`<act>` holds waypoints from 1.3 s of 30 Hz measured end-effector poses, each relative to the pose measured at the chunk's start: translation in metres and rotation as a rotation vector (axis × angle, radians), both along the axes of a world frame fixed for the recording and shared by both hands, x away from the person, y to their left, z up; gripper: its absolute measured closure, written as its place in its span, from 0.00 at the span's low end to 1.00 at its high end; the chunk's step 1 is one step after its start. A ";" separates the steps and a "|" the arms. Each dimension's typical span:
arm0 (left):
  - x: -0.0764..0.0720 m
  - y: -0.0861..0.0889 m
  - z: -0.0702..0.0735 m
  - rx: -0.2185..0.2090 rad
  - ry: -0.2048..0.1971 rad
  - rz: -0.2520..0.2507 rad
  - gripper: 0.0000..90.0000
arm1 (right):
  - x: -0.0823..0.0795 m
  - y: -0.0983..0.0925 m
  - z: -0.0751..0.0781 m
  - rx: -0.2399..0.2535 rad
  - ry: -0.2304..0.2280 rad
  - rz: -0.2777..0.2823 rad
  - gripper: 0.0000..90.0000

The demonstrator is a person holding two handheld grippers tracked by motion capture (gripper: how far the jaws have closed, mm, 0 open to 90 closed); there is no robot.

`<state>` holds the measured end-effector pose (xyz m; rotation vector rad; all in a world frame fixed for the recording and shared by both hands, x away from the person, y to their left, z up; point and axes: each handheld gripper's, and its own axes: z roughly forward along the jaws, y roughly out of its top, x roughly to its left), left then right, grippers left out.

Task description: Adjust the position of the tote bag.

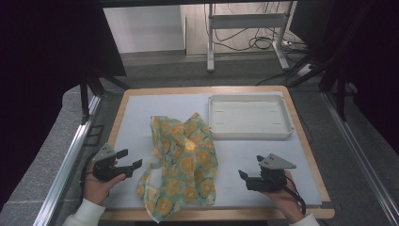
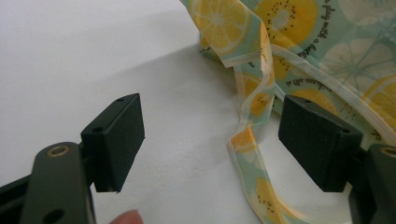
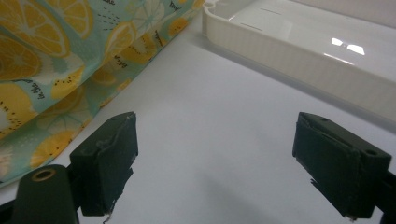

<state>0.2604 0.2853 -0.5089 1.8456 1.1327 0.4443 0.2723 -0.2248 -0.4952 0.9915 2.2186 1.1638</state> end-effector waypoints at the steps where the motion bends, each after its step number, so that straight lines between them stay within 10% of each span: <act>1: -0.001 0.001 0.000 -0.003 0.000 -0.001 0.26 | 0.002 -0.001 0.000 0.009 0.002 -0.005 0.16; 39: 0.048 -0.003 0.038 -0.033 -0.004 -0.050 0.22 | -0.018 -0.010 -0.003 0.005 0.051 -0.026 0.16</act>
